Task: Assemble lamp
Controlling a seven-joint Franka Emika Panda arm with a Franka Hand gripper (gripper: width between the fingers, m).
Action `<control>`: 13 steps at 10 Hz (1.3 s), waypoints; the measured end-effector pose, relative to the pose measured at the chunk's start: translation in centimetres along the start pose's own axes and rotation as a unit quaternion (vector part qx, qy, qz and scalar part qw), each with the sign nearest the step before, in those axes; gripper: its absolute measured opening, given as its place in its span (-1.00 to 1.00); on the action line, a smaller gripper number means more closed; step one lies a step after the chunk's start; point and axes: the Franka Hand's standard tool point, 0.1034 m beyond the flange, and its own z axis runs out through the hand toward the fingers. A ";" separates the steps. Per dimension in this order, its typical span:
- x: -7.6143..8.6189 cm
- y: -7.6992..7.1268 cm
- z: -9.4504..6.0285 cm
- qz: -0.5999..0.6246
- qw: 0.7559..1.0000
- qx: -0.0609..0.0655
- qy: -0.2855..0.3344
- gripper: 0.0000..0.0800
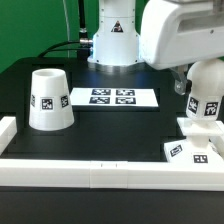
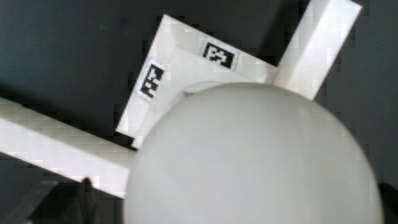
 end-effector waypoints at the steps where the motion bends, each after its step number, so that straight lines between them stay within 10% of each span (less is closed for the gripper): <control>1: -0.1 0.2 -0.1 0.001 1.000 0.000 -0.001 0.75; 3: -0.3 -0.2 -0.1 0.000 1.000 0.001 -0.002 0.43; 8: -0.2 -0.4 -0.1 0.010 1.000 0.000 0.000 0.44; 13: -0.3 0.2 0.0 0.263 0.962 0.033 0.068 0.44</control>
Offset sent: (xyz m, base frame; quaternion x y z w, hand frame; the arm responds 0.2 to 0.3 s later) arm -0.0140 0.0082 -0.0027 0.0041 -0.0012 0.0104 0.9999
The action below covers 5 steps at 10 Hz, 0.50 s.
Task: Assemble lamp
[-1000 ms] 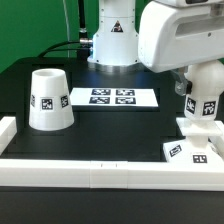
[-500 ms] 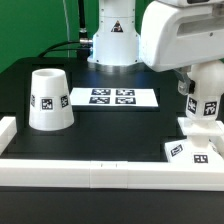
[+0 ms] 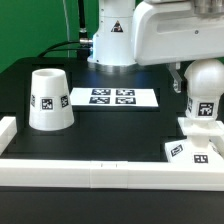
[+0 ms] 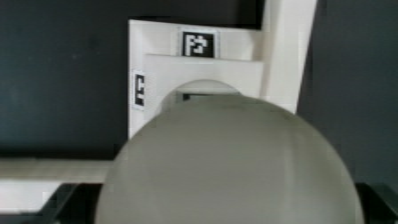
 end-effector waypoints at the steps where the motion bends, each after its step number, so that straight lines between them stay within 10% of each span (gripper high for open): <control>1: 0.0 0.1 0.0 0.061 0.998 0.004 0.003 0.44; 5: 0.0 0.2 0.0 0.185 0.983 0.004 0.004 0.44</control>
Offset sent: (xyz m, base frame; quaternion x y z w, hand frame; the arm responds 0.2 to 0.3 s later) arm 0.0000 0.0000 0.0000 0.0000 0.0000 0.1938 0.9810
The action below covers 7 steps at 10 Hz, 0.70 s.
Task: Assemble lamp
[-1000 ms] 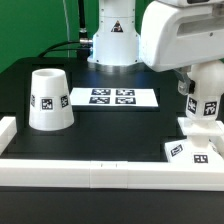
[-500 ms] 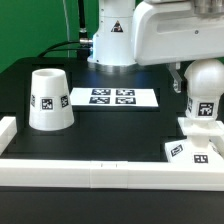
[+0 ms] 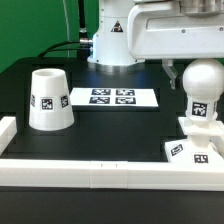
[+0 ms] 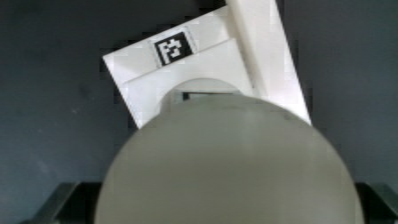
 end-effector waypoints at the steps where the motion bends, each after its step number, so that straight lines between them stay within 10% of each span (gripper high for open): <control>1: 0.0 0.0 0.0 0.031 1.000 0.000 0.000 0.44; 7: -0.1 -0.4 0.2 0.278 0.960 0.038 0.013 0.44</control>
Offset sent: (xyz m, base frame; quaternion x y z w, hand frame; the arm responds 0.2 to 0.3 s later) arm -0.0160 -0.0035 -0.0047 0.0307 0.0239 0.2149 0.9759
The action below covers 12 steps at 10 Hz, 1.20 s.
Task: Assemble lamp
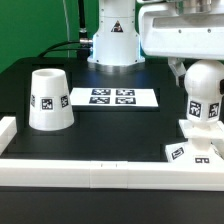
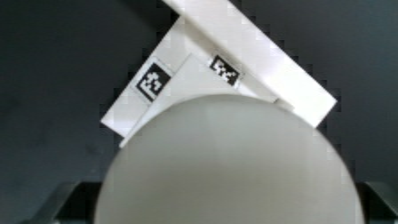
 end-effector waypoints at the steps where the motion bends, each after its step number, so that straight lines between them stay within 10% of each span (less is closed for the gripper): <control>1: -0.2 -0.1 0.1 0.061 0.998 0.006 -0.006 0.44; 5: -0.2 -0.2 0.1 0.175 0.984 0.015 -0.025 0.44; 12: -0.3 -0.1 0.0 -0.052 0.998 0.009 -0.030 0.75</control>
Offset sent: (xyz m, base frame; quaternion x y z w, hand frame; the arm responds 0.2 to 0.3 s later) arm -0.0006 -0.0092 -0.0020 0.0095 -0.0098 0.2089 0.9778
